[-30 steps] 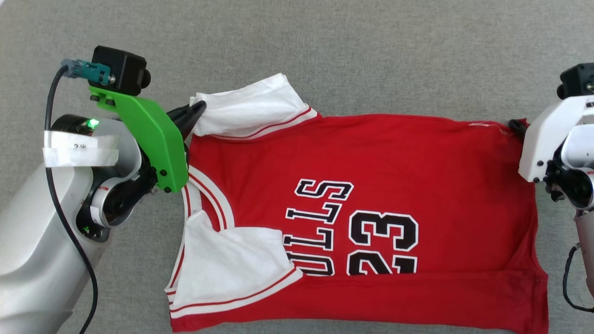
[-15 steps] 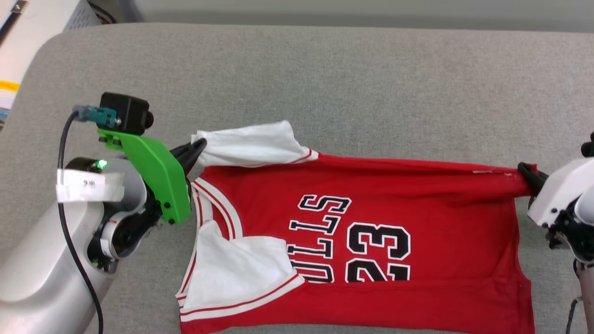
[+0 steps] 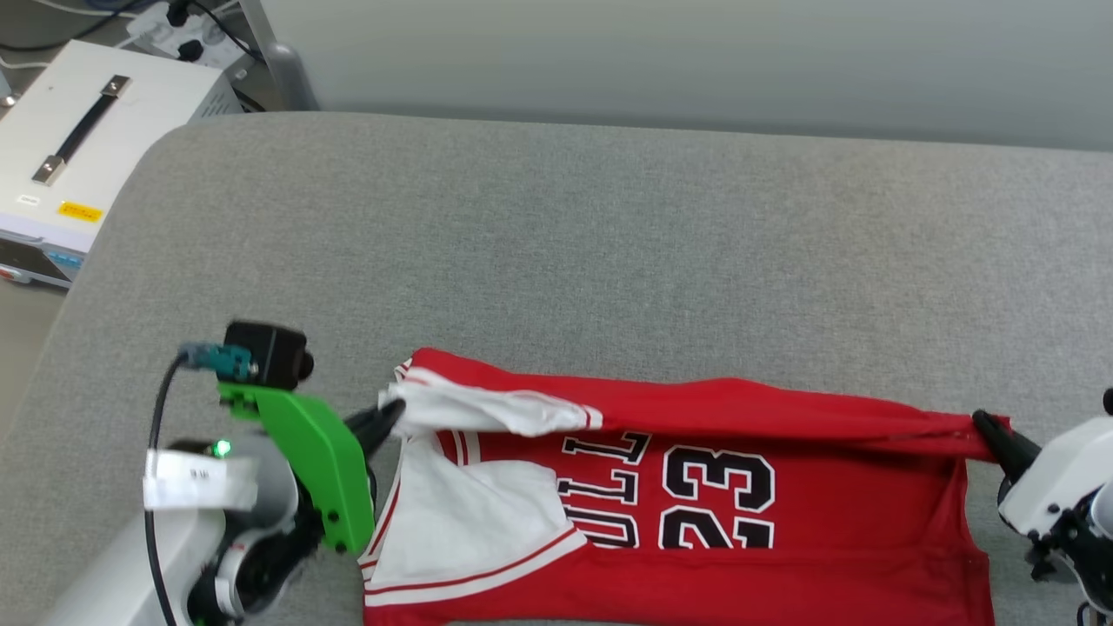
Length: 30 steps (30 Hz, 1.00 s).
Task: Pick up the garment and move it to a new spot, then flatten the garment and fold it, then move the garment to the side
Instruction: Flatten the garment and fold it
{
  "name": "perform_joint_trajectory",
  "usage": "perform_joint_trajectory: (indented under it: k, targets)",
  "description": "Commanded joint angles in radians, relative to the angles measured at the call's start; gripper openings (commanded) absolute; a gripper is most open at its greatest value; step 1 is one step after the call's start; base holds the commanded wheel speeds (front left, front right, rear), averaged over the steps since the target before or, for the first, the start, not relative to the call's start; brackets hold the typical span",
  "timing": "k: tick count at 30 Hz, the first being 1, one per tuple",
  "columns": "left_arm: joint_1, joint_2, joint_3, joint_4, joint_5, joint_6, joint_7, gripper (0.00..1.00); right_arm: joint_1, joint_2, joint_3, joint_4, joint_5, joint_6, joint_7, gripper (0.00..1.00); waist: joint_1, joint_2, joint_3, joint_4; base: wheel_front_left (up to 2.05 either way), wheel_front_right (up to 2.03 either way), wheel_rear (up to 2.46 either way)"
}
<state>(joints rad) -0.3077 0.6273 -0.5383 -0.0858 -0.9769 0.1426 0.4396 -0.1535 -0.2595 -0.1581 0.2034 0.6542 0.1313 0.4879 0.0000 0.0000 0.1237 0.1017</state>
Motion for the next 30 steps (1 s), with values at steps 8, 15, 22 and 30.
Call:
perform_joint_trajectory:
  k: [8, 15, 22, 30]
  targets:
    - [0.164, 0.024, -0.035, -0.030, -0.008, 0.037, -0.016, 0.00, 0.124, -0.003, 0.005, -0.078, 0.021, -0.001, 0.041, 0.00, 0.0000, 0.0000, -0.027, 0.005, 0.00, 0.00, 0.00]
    - [0.213, 0.005, -0.071, 0.021, -0.004, 0.036, -0.026, 0.00, 0.177, -0.058, 0.079, -0.122, 0.000, -0.001, 0.037, 0.00, 0.0000, 0.0000, -0.026, 0.003, 0.00, 0.00, 0.00]
    - [0.196, -0.013, -0.091, 0.089, 0.021, 0.016, -0.049, 0.00, 0.204, -0.117, 0.148, -0.123, -0.016, -0.001, 0.035, 0.00, 0.0000, 0.0000, -0.010, 0.001, 0.00, 0.00, 0.00]
    - [0.178, -0.040, -0.110, 0.143, 0.043, 0.004, -0.072, 1.00, 0.214, -0.155, 0.205, -0.098, 0.010, -0.001, 0.024, 1.00, 0.0000, 0.0000, -0.023, 0.000, 0.00, 0.00, 0.00]
